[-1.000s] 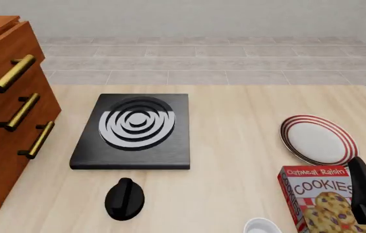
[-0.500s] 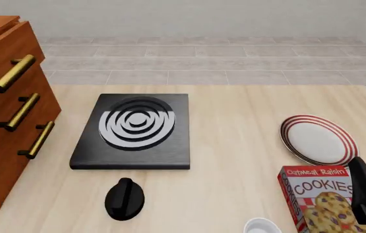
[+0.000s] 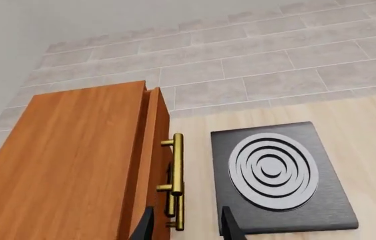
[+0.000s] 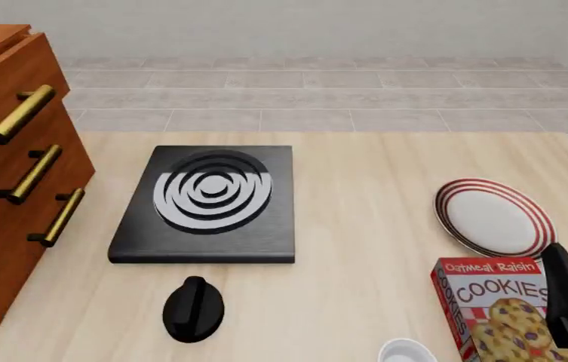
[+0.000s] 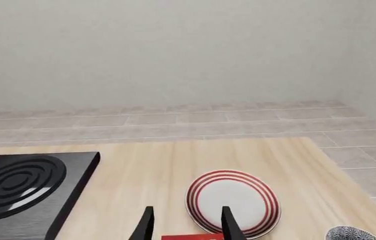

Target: Pick the akita bowl in the top layer of the wooden cabinet and place it on the plate.

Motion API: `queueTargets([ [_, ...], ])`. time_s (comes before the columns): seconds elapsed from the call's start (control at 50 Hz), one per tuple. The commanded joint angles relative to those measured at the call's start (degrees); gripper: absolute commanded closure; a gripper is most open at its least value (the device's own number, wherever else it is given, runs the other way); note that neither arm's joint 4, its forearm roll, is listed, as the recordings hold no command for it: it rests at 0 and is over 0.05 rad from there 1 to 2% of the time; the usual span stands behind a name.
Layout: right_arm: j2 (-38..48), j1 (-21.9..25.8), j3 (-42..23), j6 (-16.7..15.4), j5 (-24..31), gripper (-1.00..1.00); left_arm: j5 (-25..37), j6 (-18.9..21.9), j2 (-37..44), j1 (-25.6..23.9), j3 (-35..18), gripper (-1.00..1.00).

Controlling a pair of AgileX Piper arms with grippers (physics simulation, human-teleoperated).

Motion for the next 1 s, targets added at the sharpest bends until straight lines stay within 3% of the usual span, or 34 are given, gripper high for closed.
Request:
queueTargets([
  [0.02, 0.0, 0.0, 0.0, 0.0, 0.0, -1.00, 3.2, 0.7, 1.6, 1.1, -1.3, -1.00],
  [0.22, -0.1, 0.1, 0.0, 0.0, 0.1, -1.00, 5.0, -0.9, 3.6, 0.1, -1.6, -1.00],
  [0.32, -0.2, 0.0, 0.1, 0.2, 0.1, -1.00, 5.6, 0.1, 3.9, 0.8, -1.6, -1.00],
  [0.36, -0.2, 0.0, 0.1, 0.2, 0.1, -1.00, 6.4, -1.6, 4.5, 0.1, -1.3, -1.00],
  [0.4, -0.2, 0.0, 0.1, 0.3, 0.1, -1.00, 5.8, 2.2, 4.1, 2.2, -0.6, -1.00],
  [0.58, -0.1, -0.3, 0.1, 0.7, 0.0, -1.00, 8.1, 1.9, 5.7, 3.6, -1.8, -1.00],
  [1.0, -0.1, -0.2, -0.1, 1.0, 0.2, -1.00, 11.3, 7.3, 6.6, 7.6, -4.4, -1.00],
])
